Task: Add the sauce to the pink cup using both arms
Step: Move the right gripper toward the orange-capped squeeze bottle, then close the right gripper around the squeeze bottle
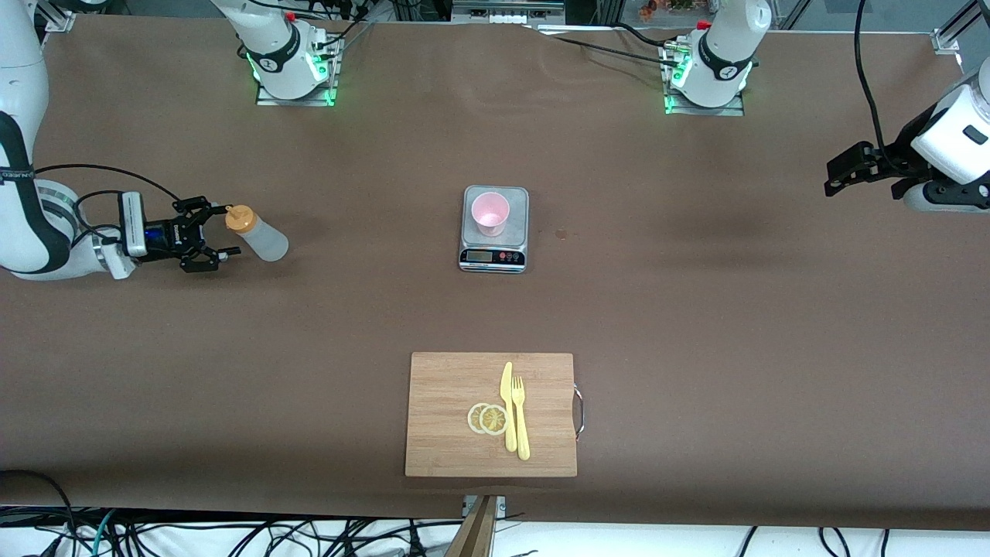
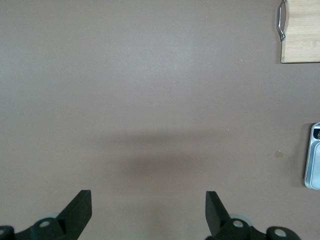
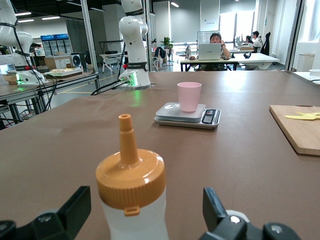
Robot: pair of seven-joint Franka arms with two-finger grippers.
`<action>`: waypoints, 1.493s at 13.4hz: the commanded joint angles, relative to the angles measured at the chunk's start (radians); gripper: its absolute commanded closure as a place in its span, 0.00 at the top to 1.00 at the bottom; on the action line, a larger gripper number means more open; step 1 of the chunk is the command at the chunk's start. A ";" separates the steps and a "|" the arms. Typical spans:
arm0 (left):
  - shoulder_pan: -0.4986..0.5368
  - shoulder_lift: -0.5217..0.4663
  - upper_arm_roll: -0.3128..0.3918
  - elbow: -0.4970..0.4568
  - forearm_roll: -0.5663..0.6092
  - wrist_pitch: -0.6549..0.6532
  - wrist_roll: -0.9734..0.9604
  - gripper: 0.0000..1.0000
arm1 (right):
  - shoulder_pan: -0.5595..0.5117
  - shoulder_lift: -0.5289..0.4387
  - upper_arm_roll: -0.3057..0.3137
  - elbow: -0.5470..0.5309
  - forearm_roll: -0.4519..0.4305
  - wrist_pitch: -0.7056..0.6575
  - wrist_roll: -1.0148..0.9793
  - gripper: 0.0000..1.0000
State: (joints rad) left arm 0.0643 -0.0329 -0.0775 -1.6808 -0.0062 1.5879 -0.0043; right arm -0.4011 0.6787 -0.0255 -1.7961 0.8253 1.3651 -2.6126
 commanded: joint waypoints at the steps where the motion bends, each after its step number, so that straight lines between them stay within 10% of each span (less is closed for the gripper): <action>1: -0.003 0.008 -0.002 0.027 0.015 -0.023 0.012 1.00 | 0.004 -0.024 0.009 -0.037 0.032 0.016 -0.007 0.99; 20: -0.005 0.007 -0.005 0.027 0.015 -0.036 0.007 1.00 | 0.024 -0.022 0.022 -0.068 0.055 0.037 -0.003 0.87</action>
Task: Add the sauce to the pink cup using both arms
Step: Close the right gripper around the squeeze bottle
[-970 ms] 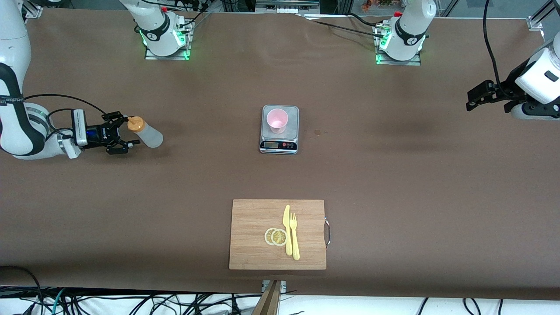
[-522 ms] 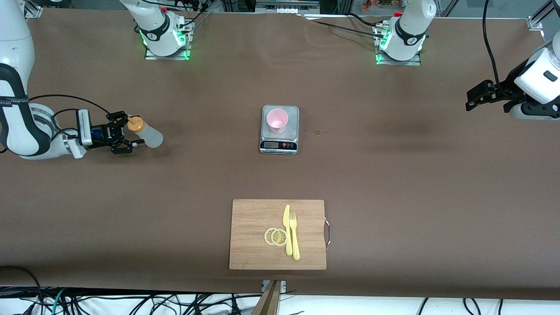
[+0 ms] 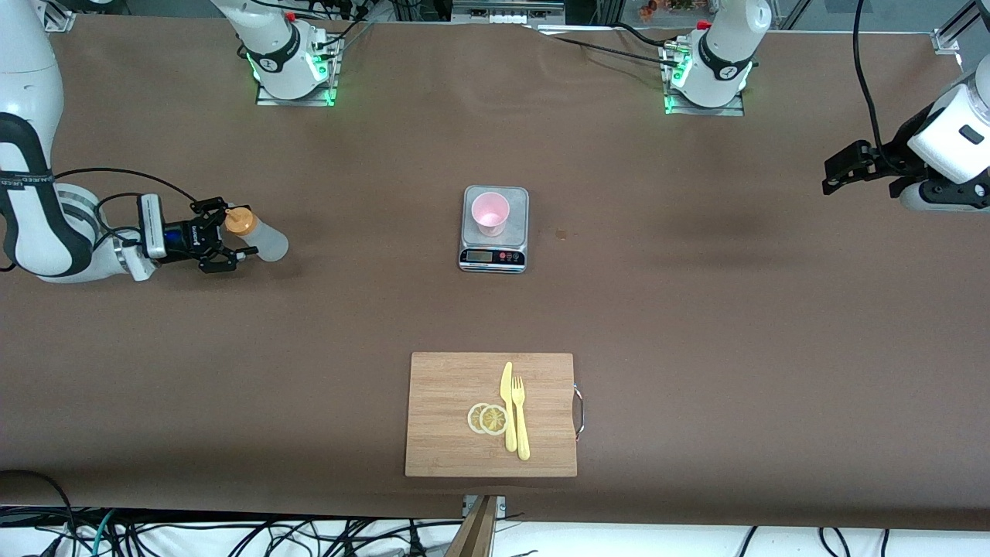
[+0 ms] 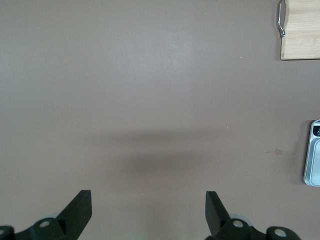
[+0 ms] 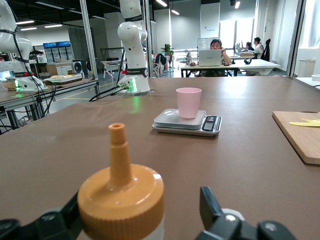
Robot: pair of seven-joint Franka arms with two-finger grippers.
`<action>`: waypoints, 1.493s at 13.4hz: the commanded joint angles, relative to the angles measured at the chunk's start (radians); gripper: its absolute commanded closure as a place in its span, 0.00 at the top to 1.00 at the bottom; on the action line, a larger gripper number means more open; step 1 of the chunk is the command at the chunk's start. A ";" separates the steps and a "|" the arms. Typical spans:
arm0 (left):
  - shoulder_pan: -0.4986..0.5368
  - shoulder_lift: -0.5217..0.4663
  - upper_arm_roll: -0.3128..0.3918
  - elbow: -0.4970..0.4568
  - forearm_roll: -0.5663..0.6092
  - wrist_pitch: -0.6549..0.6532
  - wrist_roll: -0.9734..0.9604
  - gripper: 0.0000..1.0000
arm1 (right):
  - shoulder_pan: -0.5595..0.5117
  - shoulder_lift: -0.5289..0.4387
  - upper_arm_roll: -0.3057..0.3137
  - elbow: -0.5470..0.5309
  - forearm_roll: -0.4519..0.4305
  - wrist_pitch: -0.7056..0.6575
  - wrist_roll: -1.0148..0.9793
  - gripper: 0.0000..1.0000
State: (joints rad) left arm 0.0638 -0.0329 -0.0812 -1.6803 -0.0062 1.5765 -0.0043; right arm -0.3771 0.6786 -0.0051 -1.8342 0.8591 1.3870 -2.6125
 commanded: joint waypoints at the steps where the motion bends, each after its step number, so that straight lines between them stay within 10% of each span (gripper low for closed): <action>1: -0.004 0.007 0.000 0.027 0.015 -0.024 0.009 1.00 | 0.000 -0.022 0.002 -0.030 0.021 0.015 -0.003 0.86; 6: -0.002 0.005 0.001 0.027 0.017 -0.035 0.012 1.00 | 0.000 -0.020 0.002 -0.043 0.020 0.017 -0.012 0.63; 12: -0.002 0.011 0.006 0.065 0.014 -0.098 0.021 1.00 | -0.003 -0.019 -0.003 -0.068 0.017 0.018 -0.015 0.63; 20: -0.007 0.068 -0.022 0.079 0.006 -0.096 0.023 1.00 | -0.003 -0.022 -0.003 -0.069 0.009 0.018 -0.003 0.39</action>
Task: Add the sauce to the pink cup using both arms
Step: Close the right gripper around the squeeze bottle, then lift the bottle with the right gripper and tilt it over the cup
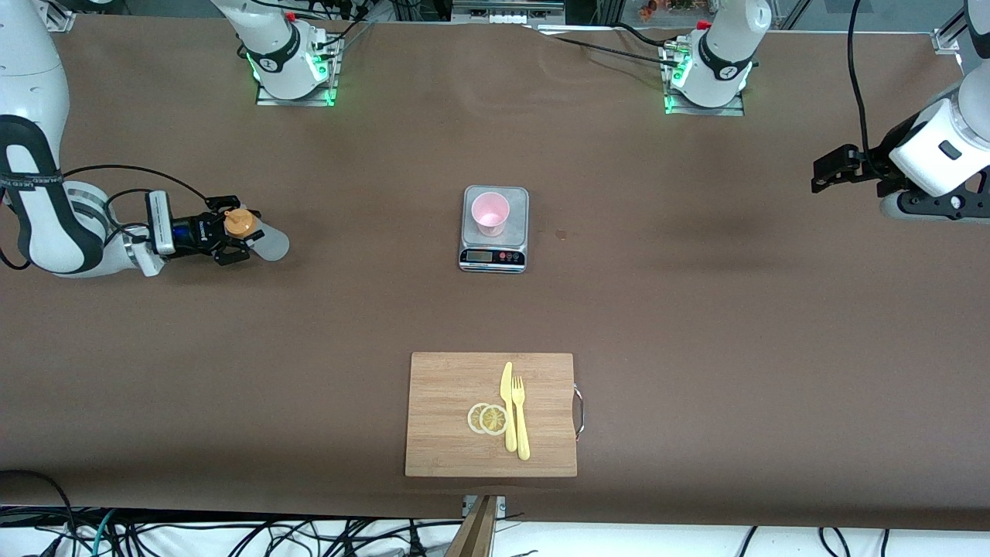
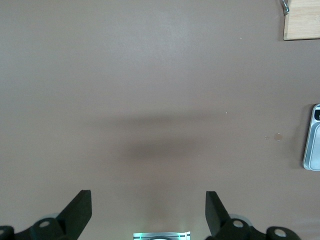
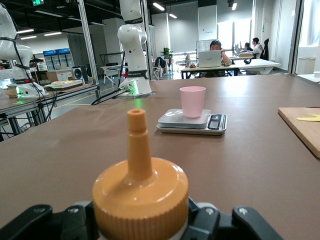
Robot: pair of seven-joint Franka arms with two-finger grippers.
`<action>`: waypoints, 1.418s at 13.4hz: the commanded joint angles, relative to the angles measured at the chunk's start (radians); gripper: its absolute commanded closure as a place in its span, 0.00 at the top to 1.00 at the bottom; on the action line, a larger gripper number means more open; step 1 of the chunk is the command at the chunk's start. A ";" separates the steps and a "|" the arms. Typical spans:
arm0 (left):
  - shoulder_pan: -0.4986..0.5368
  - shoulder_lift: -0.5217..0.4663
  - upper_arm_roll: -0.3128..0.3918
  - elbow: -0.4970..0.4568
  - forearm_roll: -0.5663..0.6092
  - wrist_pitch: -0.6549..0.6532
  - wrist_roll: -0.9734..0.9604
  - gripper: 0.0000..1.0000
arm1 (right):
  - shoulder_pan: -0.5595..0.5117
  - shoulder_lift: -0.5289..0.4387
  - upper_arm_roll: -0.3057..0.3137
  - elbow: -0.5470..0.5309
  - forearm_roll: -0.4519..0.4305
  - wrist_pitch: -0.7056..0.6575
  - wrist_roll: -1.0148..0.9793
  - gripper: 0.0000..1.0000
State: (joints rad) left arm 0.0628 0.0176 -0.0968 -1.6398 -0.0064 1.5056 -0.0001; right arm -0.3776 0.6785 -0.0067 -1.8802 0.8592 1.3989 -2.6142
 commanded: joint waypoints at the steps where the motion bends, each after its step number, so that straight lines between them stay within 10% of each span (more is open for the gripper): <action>1: -0.006 0.030 -0.018 0.038 0.005 -0.024 0.019 1.00 | -0.003 -0.025 -0.001 -0.022 0.007 0.008 0.006 0.38; 10: -0.003 0.061 -0.046 0.051 0.002 -0.002 0.017 1.00 | 0.046 -0.109 -0.002 -0.023 0.001 0.034 0.146 0.14; 19: -0.003 0.061 -0.047 0.051 0.000 -0.004 0.017 1.00 | 0.284 -0.307 -0.012 -0.027 -0.008 0.193 0.506 0.14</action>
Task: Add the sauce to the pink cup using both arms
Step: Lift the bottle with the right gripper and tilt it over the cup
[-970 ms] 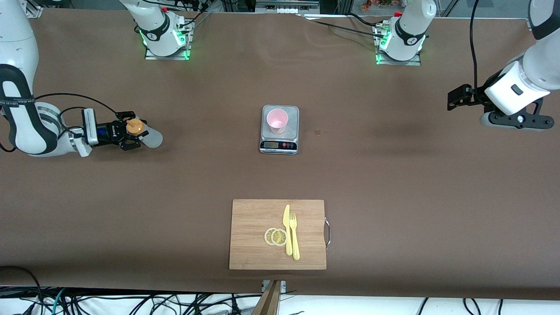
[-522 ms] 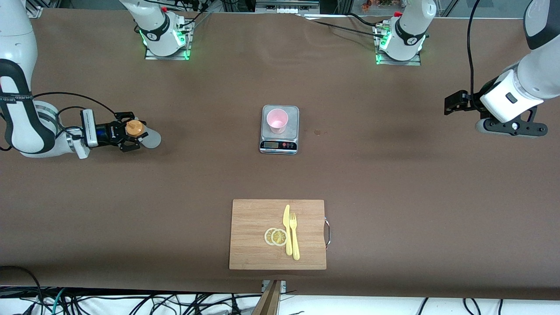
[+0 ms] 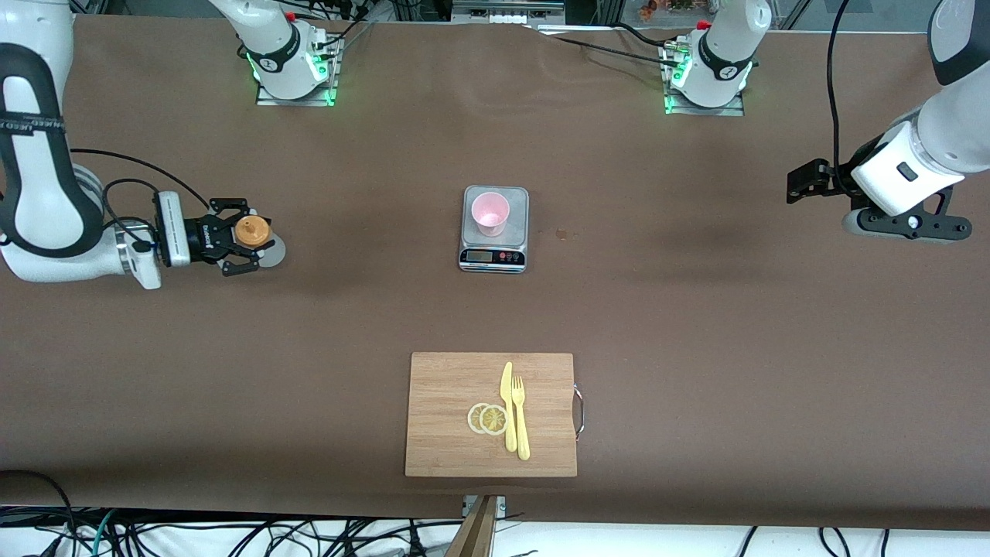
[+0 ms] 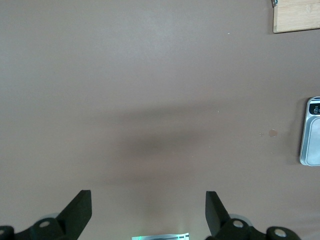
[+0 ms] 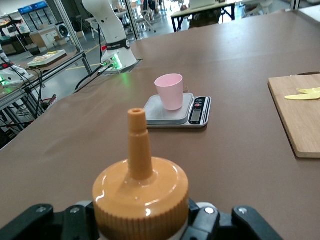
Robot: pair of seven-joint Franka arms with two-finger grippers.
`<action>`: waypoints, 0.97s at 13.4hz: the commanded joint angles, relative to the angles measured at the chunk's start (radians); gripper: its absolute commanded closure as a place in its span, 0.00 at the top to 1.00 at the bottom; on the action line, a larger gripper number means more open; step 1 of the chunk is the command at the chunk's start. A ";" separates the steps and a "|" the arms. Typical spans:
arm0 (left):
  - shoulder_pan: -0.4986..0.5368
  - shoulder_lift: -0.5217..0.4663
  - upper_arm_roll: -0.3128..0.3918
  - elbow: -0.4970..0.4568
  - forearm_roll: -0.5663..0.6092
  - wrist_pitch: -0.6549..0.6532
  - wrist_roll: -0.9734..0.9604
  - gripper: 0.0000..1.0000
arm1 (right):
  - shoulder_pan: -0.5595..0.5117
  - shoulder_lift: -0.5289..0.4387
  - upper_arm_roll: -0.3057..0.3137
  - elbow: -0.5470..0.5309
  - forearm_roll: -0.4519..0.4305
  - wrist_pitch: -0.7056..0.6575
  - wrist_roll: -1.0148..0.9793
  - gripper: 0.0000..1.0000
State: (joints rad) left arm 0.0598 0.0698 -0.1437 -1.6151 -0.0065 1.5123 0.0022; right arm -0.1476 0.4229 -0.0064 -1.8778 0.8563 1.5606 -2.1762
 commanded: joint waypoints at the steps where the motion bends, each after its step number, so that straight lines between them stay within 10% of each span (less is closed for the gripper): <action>1: 0.000 0.010 0.000 0.026 0.000 -0.011 0.015 1.00 | 0.081 -0.071 -0.020 -0.029 -0.005 0.062 0.111 0.14; 13: 0.000 0.008 0.000 0.024 0.002 -0.015 0.015 1.00 | 0.471 -0.167 -0.044 -0.015 -0.195 0.332 0.752 0.14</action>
State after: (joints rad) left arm 0.0598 0.0707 -0.1440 -1.6145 -0.0065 1.5122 0.0022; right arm 0.2532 0.2909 -0.0207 -1.8789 0.7023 1.8613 -1.5222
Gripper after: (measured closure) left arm 0.000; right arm 0.568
